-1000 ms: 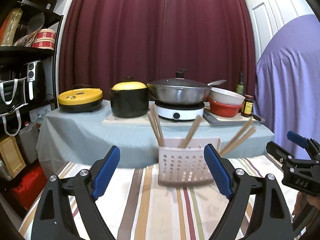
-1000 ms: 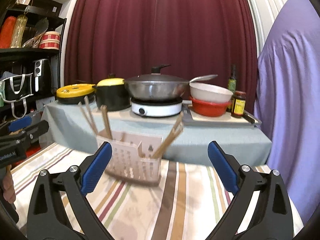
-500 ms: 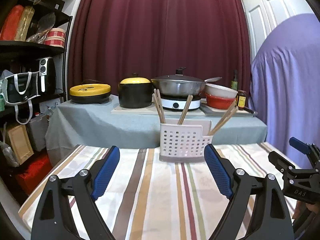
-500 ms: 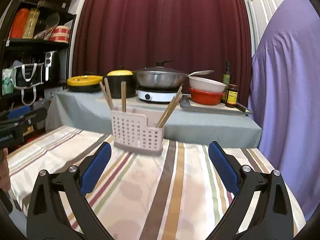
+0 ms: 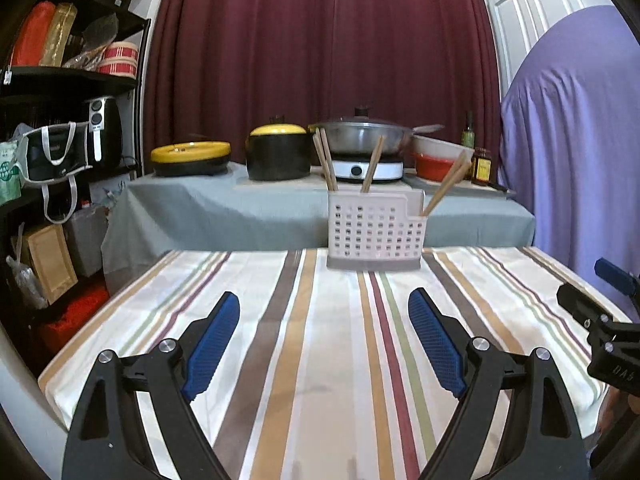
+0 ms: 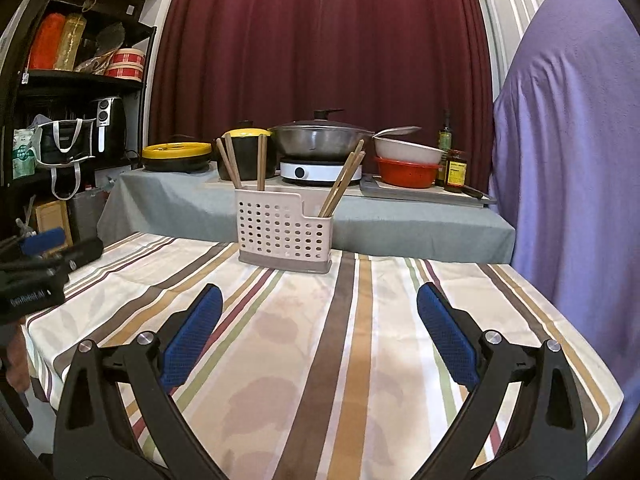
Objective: Organize utensils
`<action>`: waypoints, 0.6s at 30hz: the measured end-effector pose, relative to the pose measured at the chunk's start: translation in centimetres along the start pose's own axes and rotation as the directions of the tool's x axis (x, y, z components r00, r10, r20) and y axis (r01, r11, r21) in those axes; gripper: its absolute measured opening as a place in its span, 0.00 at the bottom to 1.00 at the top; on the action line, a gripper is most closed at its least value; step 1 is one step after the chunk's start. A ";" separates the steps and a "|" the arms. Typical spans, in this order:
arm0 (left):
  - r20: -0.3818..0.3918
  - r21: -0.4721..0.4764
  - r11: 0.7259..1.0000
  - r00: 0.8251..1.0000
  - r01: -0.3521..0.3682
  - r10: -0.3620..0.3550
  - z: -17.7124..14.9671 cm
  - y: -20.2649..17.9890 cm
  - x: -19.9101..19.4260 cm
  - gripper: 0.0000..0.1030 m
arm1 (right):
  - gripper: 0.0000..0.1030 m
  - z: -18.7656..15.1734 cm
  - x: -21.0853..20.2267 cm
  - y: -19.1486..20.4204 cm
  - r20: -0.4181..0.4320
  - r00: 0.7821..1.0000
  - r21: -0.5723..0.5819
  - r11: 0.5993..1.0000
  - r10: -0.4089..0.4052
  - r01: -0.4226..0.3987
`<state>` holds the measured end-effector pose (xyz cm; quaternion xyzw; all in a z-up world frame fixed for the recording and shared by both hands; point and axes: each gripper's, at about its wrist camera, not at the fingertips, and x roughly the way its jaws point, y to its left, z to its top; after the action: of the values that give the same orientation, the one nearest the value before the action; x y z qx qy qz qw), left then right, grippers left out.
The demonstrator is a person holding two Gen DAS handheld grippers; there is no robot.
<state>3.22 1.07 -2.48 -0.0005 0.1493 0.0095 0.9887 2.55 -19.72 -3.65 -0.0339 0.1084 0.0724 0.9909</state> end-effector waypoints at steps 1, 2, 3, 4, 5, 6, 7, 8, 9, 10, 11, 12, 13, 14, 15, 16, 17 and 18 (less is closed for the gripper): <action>-0.007 0.001 1.000 1.000 0.000 0.000 -0.3 0.0 0.0 0.81 | 0.93 -0.1 -0.1 0.2 0.001 1.000 -0.001 1.000 0.003 -0.003; -0.011 0.001 1.000 1.000 0.000 0.000 -0.5 0.0 0.0 0.81 | 0.93 -0.2 -0.2 0.3 0.001 1.000 -0.001 1.000 0.008 -0.008; -0.016 -0.001 1.000 1.000 0.000 0.000 -0.7 0.0 0.0 0.81 | 0.93 -0.3 -0.2 0.5 0.001 1.000 -0.002 1.000 0.011 -0.011; -0.017 -0.003 1.000 1.000 0.001 -0.001 -0.9 0.1 0.0 0.81 | 0.93 -0.4 -0.3 0.6 0.001 1.000 -0.004 1.000 0.014 -0.014; -0.017 -0.005 1.000 1.000 0.002 -0.002 -1.0 0.0 -0.1 0.81 | 0.93 -0.5 -0.4 0.7 0.003 1.000 -0.004 1.000 0.018 -0.018; -0.017 -0.007 1.000 1.000 0.004 -0.004 -1.1 0.1 -0.1 0.81 | 0.93 -0.5 -0.5 0.8 0.005 1.000 -0.004 1.000 0.020 -0.020; -0.016 -0.010 1.000 1.000 0.006 -0.006 -1.2 0.1 -0.2 0.81 | 0.93 -0.6 -0.5 0.9 0.005 1.000 -0.003 1.000 0.022 -0.022; -0.017 -0.011 1.000 1.000 0.008 -0.008 -1.2 0.1 -0.2 0.81 | 0.93 -0.6 -0.6 1.0 0.006 1.000 -0.002 1.000 0.024 -0.024; -0.017 -0.011 1.000 1.000 0.009 -0.009 -1.2 0.1 -0.2 0.81 | 0.93 -0.7 -0.7 1.1 0.008 1.000 -0.004 1.000 0.025 -0.025; -0.018 -0.009 1.000 1.000 0.009 -0.009 -1.2 0.0 -0.2 0.81 | 0.93 -0.7 -0.7 1.2 0.010 1.000 -0.007 1.000 0.026 -0.026; -0.017 -0.008 1.000 1.000 0.009 -0.010 -1.3 0.0 -0.3 0.81 | 0.93 -0.8 -0.8 1.3 0.009 1.000 -0.009 1.000 0.027 -0.027; -0.017 -0.007 1.000 1.000 0.010 -0.010 -1.3 -0.1 -0.3 0.81 | 0.93 -0.9 -0.8 1.3 0.009 1.000 -0.009 1.000 0.027 -0.027; -0.018 -0.006 1.000 1.000 0.011 -0.011 -1.3 -0.1 -0.3 0.81 | 0.93 -0.9 -0.9 1.4 0.009 1.000 -0.008 1.000 0.026 -0.026; -0.019 -0.005 1.000 1.000 0.010 -0.010 -1.3 -0.2 -0.3 0.81 | 0.93 -0.9 -0.9 1.4 0.008 1.000 -0.007 1.000 0.026 -0.026; -0.019 -0.005 1.000 1.000 0.010 -0.010 -1.3 -0.2 -0.3 0.81 | 0.93 -0.9 -0.9 1.4 0.008 1.000 -0.006 1.000 0.025 -0.025; -0.019 -0.006 1.000 1.000 0.011 -0.011 -1.3 -0.3 -0.3 0.81 | 0.93 -0.9 -0.8 1.3 0.008 1.000 -0.005 1.000 0.025 -0.025; -0.018 -0.006 1.000 1.000 0.012 -0.012 -1.3 -0.2 -0.3 0.81 | 0.93 -0.9 -0.8 1.2 0.009 1.000 -0.003 1.000 0.024 -0.024; -0.016 -0.006 1.000 1.000 0.012 -0.012 -1.3 -0.3 -0.3 0.81 | 0.93 -0.9 -0.8 1.2 0.009 1.000 -0.001 1.000 0.023 -0.023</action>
<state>2.52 0.80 -3.60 -0.0045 0.1575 0.0040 0.9875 1.39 -18.77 -4.37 -0.0329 0.1041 0.0840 0.9905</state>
